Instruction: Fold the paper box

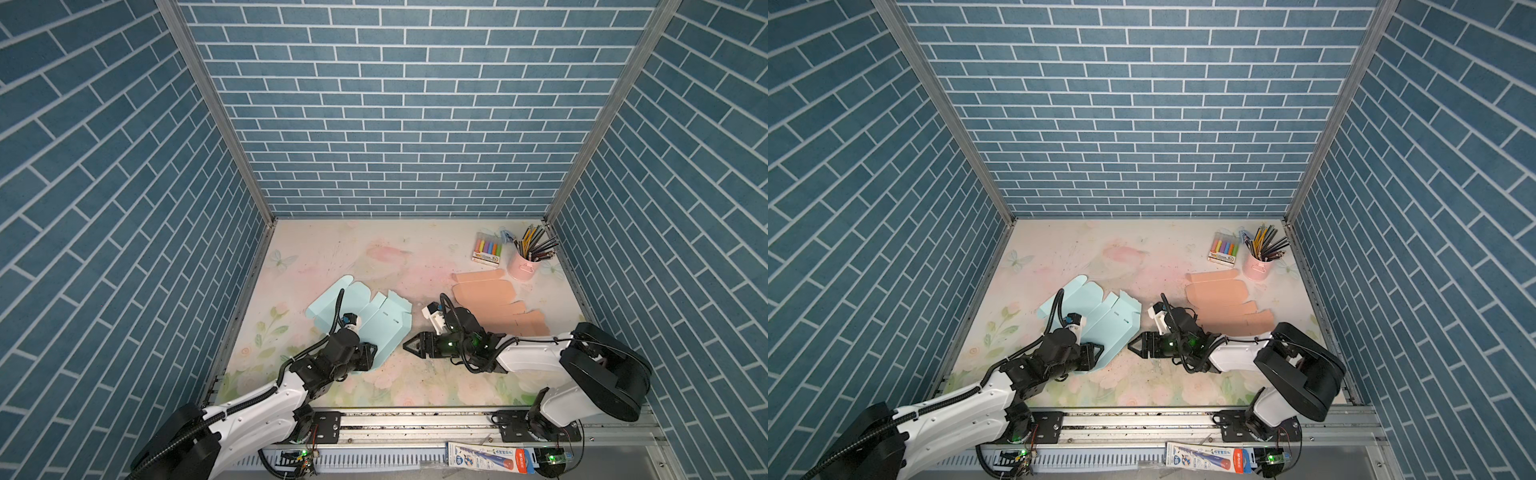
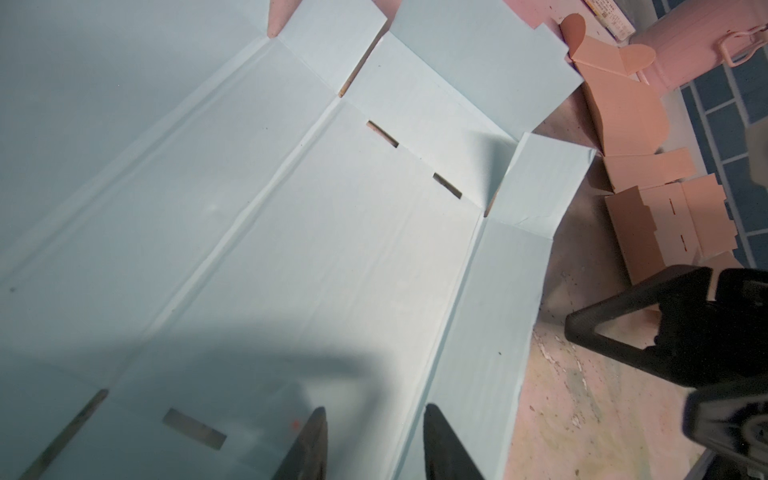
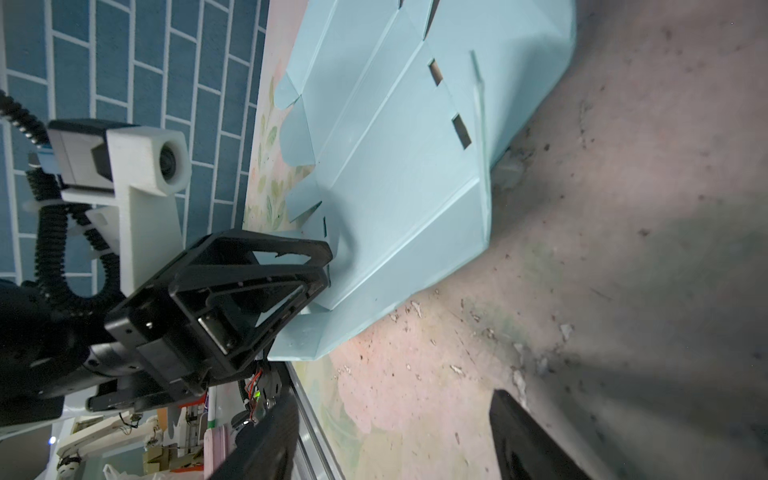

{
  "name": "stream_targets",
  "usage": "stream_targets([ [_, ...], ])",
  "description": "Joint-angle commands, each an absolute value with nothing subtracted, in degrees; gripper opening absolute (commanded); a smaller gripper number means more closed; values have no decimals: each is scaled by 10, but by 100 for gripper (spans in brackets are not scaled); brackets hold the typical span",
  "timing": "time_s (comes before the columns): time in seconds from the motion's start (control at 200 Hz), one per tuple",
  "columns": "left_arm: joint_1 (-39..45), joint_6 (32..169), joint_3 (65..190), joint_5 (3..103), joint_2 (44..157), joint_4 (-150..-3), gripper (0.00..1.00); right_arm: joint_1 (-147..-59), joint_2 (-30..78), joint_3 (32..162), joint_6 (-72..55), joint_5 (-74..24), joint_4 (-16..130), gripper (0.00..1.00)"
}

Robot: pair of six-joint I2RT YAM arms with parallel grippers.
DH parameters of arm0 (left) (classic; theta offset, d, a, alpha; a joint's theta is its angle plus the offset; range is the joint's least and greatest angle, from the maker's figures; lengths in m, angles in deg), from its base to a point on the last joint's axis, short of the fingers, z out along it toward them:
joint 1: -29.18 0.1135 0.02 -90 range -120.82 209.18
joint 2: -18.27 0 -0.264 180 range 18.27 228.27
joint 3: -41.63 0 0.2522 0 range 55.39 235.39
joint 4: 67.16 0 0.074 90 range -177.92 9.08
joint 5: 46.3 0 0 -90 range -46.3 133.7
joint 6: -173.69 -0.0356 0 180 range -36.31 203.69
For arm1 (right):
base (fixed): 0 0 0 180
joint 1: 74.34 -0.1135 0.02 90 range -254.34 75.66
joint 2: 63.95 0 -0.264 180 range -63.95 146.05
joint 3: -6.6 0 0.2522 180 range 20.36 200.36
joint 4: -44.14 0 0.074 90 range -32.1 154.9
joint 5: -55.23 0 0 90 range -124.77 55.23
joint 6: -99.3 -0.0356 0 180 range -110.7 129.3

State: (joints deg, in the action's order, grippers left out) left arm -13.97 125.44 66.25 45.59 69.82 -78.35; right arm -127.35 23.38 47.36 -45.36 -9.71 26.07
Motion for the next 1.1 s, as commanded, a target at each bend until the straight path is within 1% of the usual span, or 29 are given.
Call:
stream_targets([
  [0.0,-144,1261,651,442,701,-766,36,-1278,261,477,-502,-100,179,73],
  [0.16,-147,1261,649,445,707,-758,33,-1279,307,488,-524,-106,152,71],
  [0.34,-159,1268,642,445,707,-747,29,-1282,358,501,-548,-104,103,66],
  [0.45,-162,1268,641,449,708,-745,28,-1283,375,511,-554,-110,94,60],
  [0.54,-163,1268,641,451,705,-742,28,-1283,389,521,-555,-107,94,53],
  [0.67,-162,1264,642,465,708,-730,27,-1283,399,525,-563,-117,95,49],
  [0.81,-162,1260,641,473,712,-722,26,-1283,404,526,-573,-136,98,42],
  [1.095,-161,1256,636,469,673,-733,26,-1283,417,533,-583,-154,109,29],
])
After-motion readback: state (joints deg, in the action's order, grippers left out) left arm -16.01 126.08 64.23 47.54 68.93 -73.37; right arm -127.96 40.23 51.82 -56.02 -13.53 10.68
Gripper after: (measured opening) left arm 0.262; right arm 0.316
